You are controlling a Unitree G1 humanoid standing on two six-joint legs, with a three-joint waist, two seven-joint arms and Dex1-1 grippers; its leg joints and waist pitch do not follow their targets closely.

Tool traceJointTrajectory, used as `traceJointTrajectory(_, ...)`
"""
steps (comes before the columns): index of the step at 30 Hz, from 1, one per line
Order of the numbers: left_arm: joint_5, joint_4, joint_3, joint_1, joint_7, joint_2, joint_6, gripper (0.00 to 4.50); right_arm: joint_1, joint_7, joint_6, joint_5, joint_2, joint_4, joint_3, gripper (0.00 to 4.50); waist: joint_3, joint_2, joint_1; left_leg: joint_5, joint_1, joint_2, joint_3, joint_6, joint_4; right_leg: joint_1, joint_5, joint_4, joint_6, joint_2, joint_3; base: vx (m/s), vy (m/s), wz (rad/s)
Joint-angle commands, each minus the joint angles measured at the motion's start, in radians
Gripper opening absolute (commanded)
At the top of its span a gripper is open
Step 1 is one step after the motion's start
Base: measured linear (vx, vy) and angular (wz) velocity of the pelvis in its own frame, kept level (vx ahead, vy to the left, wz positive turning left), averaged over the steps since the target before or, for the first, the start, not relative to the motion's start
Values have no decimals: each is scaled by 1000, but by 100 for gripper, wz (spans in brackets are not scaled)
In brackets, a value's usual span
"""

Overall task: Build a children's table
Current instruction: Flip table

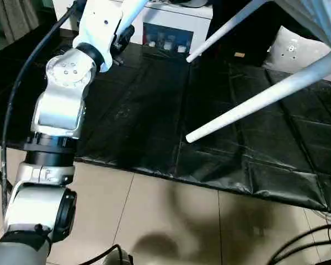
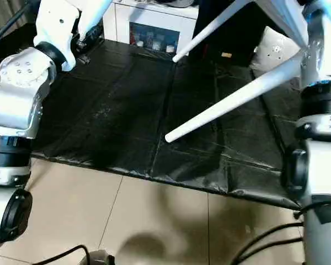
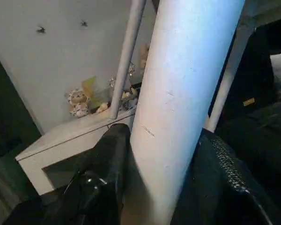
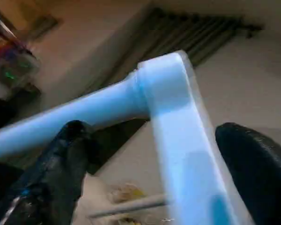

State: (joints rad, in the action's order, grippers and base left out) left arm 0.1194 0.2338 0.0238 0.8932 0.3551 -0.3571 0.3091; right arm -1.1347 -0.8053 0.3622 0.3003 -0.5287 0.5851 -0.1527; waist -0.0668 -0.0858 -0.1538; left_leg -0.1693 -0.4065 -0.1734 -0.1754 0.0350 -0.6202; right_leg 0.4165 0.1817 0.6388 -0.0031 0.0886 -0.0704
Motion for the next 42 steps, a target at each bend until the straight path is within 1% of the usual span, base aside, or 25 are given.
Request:
traceJointTrajectory(1,-20,2,2,-48,-9,17,41,171,103,26,-75,81,47,-127,5,450,78,5,4,-175,30,-54,17,-38,73,-50,82,-61,-214,61,42,0,0,0)
traceJointTrajectory(4,-19,-2,6,-64,-12,15,48,170,152,46,-92,97,69,-188,17,450,79,7,3,-226,37,-55,19,1,79,-47,167,-69,-197,63,42,0,0,0)
traceJointTrajectory(5,-18,-7,13,-94,-18,12,54,170,232,100,-123,123,113,-284,26,450,74,14,1,-253,37,-56,20,16,83,-45,202,-73,-185,64,44,0,0,0)
traceJointTrajectory(8,-17,-14,18,-132,-23,7,56,167,342,170,-180,135,167,-401,32,450,75,17,7,-295,39,-58,27,48,92,-41,233,-75,-148,65,45,0,0,0)
traceJointTrajectory(9,-18,-21,18,-147,-24,5,54,164,401,195,-201,120,186,-444,38,450,75,17,5,-303,44,-57,24,54,94,-38,238,-80,-143,63,44,0,0,0)
traceJointTrajectory(11,-19,-25,19,-153,-23,5,51,160,423,205,-208,119,193,-457,40,450,75,18,8,-327,42,-55,26,63,96,-38,265,-82,-138,64,45,0,0,0)
traceJointTrajectory(12,-21,-31,19,-170,-28,7,32,160,484,244,-217,98,216,-477,34,450,76,12,9,-330,44,-55,25,63,94,-36,272,-84,-137,64,44,0,0,0)
traceJointTrajectory(13,-20,-32,20,-178,-35,9,20,156,518,264,-220,86,228,-484,32,450,73,18,3,-332,45,-57,24,67,97,-31,277,-88,-130,65,47,0,0,0)
traceJointTrajectory(14,-20,-37,26,-203,-53,18,-11,154,622,318,-230,64,262,-513,24,450,72,12,8,-353,42,-56,26,72,99,-32,293,-88,-125,64,46,0,0,0)
traceJointTrajectory(16,-22,-45,26,-218,-51,20,-21,153,680,351,-237,55,276,-539,24,450,75,15,0,-340,44,-58,27,73,102,-33,260,-90,-122,67,47,0,0,0)
traceJointTrajectory(18,-35,-65,22,-247,-31,22,-35,151,778,417,-252,39,306,-587,13,450,78,25,-6,-343,45,-59,29,80,104,-33,228,-87,-125,64,45,0,0,0)
traceJointTrajectory(20,-43,-74,15,-264,-16,22,-41,151,834,463,-245,16,326,-595,-5,450,76,20,-5,-365,44,-57,29,85,106,-34,228,-87,-124,65,45,0,0,0)
traceJointTrajectory(21,-40,-74,6,-272,-4,16,-49,151,861,492,-233,-6,332,-587,-20,450,76,27,-6,-370,44,-57,31,87,107,-34,230,-87,-122,66,46,0,0,0)
traceJointTrajectory(23,-39,-70,-1,-282,6,10,-60,150,870,537,-235,-25,337,-564,-48,450,74,22,-4,-387,45,-56,30,89,108,-34,252,-91,-112,67,47,0,0,0)
traceJointTrajectory(24,-39,-69,-3,-286,9,8,-64,150,868,557,-244,-35,336,-554,-57,450,73,28,-5,-386,45,-56,31,91,108,-33,255,-91,-108,67,48,0,0,0)
traceJointTrajectory(25,-36,-67,-6,-290,11,5,-68,150,862,585,-269,-45,333,-543,-64,450,70,23,-3,-401,47,-55,29,92,108,-31,273,-96,-100,66,48,0,0,0)
traceJointTrajectory(28,-34,-66,-8,-294,11,3,-72,150,849,602,-302,-38,328,-528,-69,450,70,23,-1,-406,47,-54,30,91,109,-34,291,-97,-92,67,48,0,0,0)
traceJointTrajectory(30,-35,-63,-8,-298,9,1,-80,150,816,624,-370,-35,311,-486,-59,450,71,19,3,-393,47,-54,30,88,108,-35,276,-95,-95,66,47,0,0,0)
traceJointTrajectory(31,-34,-56,-8,-298,7,1,-84,150,784,639,-418,-38,299,-439,-52,450,72,27,7,-385,46,-53,32,92,109,-37,266,-92,-100,64,46,0,0,0)
traceJointTrajectory(33,-33,-47,-8,-297,3,5,-83,150,706,615,-468,-52,283,-321,-33,450,71,29,15,-394,47,-51,29,98,106,-35,267,-93,-106,63,46,0,0,0)
traceJointTrajectory(36,-34,-40,-12,-294,3,8,-90,150,642,597,-470,-51,287,-234,-42,450,73,26,19,-391,45,-51,28,98,103,-36,270,-93,-115,67,46,0,0,0)
traceJointTrajectory(38,-35,-36,-17,-292,6,11,-95,150,575,593,-450,-48,289,-137,-55,450,76,27,19,-370,45,-52,28,98,102,-37,244,-89,-127,68,46,0,0,0)
traceJointTrajectory(39,-38,-31,-20,-288,7,17,-99,150,494,607,-426,-65,279,-9,-59,450,77,28,21,-350,46,-53,26,103,100,-35,208,-81,-145,65,44,0,0,0)
traceJointTrajectory(41,-38,-31,-24,-289,9,20,-103,150,456,591,-422,-52,280,50,-67,450,77,27,19,-336,48,-51,21,99,97,-36,189,-82,-150,65,46,0,0,0)
traceJointTrajectory(42,-41,-33,-29,-294,13,24,-109,150,420,546,-427,-26,281,107,-72,450,78,16,21,-328,46,-52,21,93,97,-39,179,-81,-153,65,45,0,0,0)
